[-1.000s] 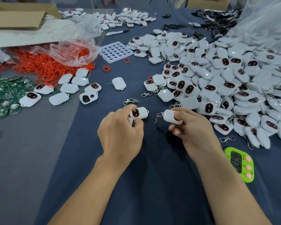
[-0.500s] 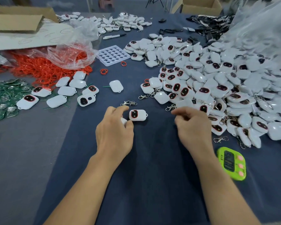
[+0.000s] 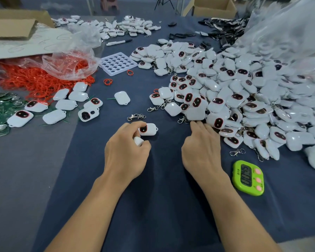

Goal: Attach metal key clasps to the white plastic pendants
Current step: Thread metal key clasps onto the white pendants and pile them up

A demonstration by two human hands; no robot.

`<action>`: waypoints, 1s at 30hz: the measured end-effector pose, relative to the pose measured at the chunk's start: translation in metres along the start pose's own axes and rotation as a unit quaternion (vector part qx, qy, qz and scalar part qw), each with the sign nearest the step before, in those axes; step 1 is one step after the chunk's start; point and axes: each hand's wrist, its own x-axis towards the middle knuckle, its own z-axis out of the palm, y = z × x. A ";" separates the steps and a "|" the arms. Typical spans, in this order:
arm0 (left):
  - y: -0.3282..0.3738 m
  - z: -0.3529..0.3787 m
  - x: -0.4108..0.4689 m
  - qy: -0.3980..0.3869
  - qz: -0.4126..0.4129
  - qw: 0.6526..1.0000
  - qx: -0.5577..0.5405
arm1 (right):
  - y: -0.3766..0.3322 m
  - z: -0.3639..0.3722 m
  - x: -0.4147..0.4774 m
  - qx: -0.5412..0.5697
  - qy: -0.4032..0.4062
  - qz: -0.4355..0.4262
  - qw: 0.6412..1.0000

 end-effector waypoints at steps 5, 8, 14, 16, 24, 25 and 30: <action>0.000 0.002 0.000 0.007 0.005 1.000 0.002 | -0.010 0.007 -0.029 0.091 0.053 -0.086 0.991; -0.001 0.003 0.001 0.015 0.008 1.000 0.004 | -0.019 0.007 -0.038 0.171 0.018 -0.167 0.971; -0.002 0.003 0.002 0.021 0.002 1.000 -0.011 | -0.017 0.005 -0.025 0.298 -0.056 -0.089 0.949; -0.002 0.004 0.002 0.019 0.006 1.000 -0.011 | -0.014 0.009 -0.021 0.270 -0.040 -0.061 0.960; -0.003 0.002 0.002 0.009 -0.006 0.999 -0.031 | -0.003 0.019 0.055 0.098 -0.043 -0.053 0.993; -0.003 0.001 0.002 0.007 -0.010 0.999 -0.042 | -0.002 0.018 0.064 0.106 -0.033 -0.050 0.993; -0.005 -0.002 0.005 0.007 -0.029 0.995 -0.096 | 0.001 0.007 0.072 0.235 0.085 -0.012 0.968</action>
